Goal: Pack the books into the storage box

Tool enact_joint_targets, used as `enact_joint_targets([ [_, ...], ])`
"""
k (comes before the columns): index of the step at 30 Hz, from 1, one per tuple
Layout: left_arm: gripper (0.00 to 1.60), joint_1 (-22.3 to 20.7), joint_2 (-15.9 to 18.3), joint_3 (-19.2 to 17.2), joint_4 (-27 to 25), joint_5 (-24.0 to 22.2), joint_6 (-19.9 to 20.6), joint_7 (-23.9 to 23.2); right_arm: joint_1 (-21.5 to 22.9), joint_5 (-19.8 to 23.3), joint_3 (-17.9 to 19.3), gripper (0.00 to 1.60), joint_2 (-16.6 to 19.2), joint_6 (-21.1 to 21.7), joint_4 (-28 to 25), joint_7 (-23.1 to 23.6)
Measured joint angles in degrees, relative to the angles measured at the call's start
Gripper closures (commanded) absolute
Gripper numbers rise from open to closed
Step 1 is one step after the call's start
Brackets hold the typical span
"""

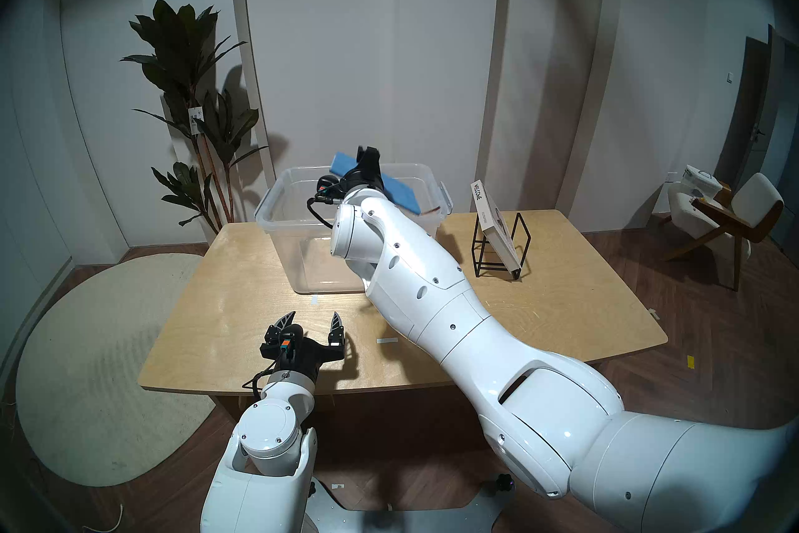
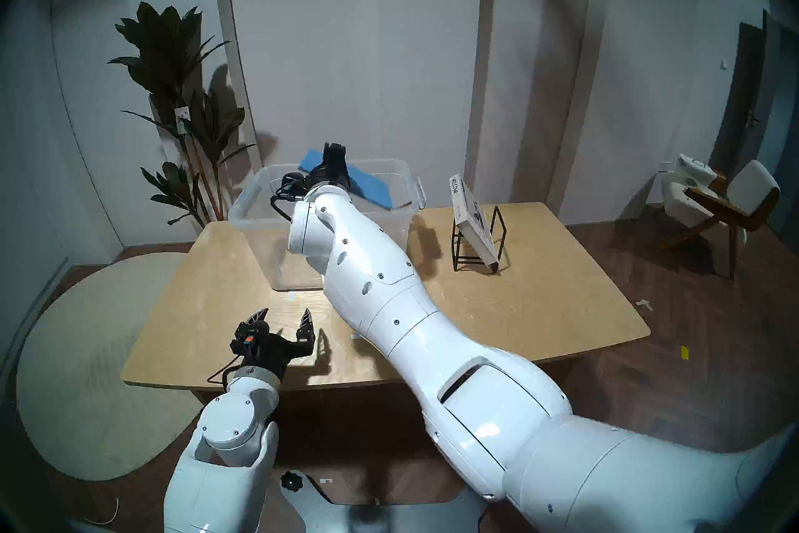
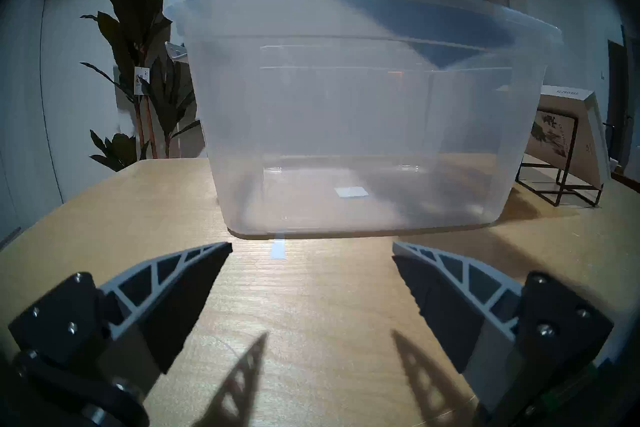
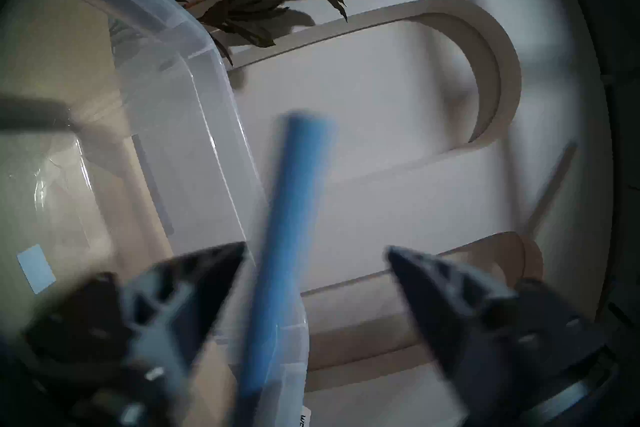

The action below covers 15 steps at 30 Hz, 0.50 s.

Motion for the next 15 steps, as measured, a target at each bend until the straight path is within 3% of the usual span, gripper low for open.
enact_joint_targets([
  [15, 0.00, 0.0, 0.0, 0.0, 0.0, 0.0, 0.0, 0.0, -0.8, 2.6, 3.8, 0.00, -1.2, 2.1, -9.9, -4.4],
])
